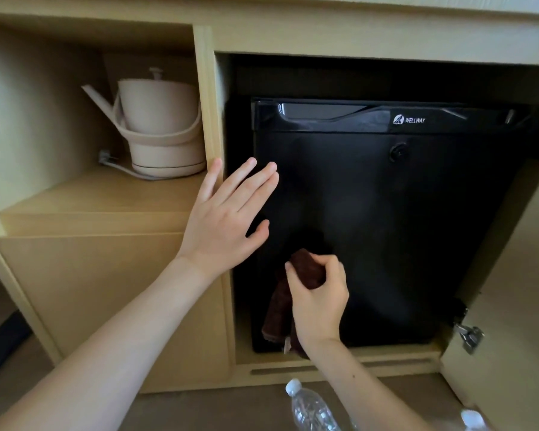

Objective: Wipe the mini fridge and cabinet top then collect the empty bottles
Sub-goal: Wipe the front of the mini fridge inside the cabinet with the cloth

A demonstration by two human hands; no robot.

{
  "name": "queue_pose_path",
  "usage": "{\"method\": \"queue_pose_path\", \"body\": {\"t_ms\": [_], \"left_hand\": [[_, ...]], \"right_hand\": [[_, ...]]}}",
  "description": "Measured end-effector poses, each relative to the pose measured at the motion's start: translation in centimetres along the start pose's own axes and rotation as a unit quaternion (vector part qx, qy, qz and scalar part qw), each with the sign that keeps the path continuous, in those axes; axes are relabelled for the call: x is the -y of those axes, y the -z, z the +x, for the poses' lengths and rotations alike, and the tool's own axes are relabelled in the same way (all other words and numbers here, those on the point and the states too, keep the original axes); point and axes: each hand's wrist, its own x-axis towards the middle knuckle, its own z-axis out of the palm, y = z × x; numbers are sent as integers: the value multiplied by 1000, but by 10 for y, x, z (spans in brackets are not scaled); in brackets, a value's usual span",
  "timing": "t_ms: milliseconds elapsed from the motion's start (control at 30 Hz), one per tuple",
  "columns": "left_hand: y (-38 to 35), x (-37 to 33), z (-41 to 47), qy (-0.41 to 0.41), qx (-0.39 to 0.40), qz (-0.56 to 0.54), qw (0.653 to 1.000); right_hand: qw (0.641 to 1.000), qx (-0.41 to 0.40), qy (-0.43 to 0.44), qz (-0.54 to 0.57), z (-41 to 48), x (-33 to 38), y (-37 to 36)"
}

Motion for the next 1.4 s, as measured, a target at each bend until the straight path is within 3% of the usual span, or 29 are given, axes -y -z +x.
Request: {"method": "queue_pose_path", "body": {"t_ms": [167,400,567,833,1033,1233,1400], "left_hand": [[0,-1,1,-7,-2,14,1000],[-7,-5,-14,-38,7,25,999],[-8,2,-15,-59,14,22,998],[-9,2,-15,-51,9,12,999],[2,18,-5,-59,11,21,998],[4,23,-2,-57,6,19,998],[5,24,-2,-58,4,22,998]], "right_hand": [[994,-71,45,65,16,29,-8],[994,-79,-69,45,-13,-7,-9],[997,-50,-4,54,1,9,-10],[997,-60,-27,32,-21,-13,-20],[995,-59,68,39,-4,12,-36],[997,-66,-10,38,-29,-9,-36],[996,-44,64,39,0,25,-40]]}}
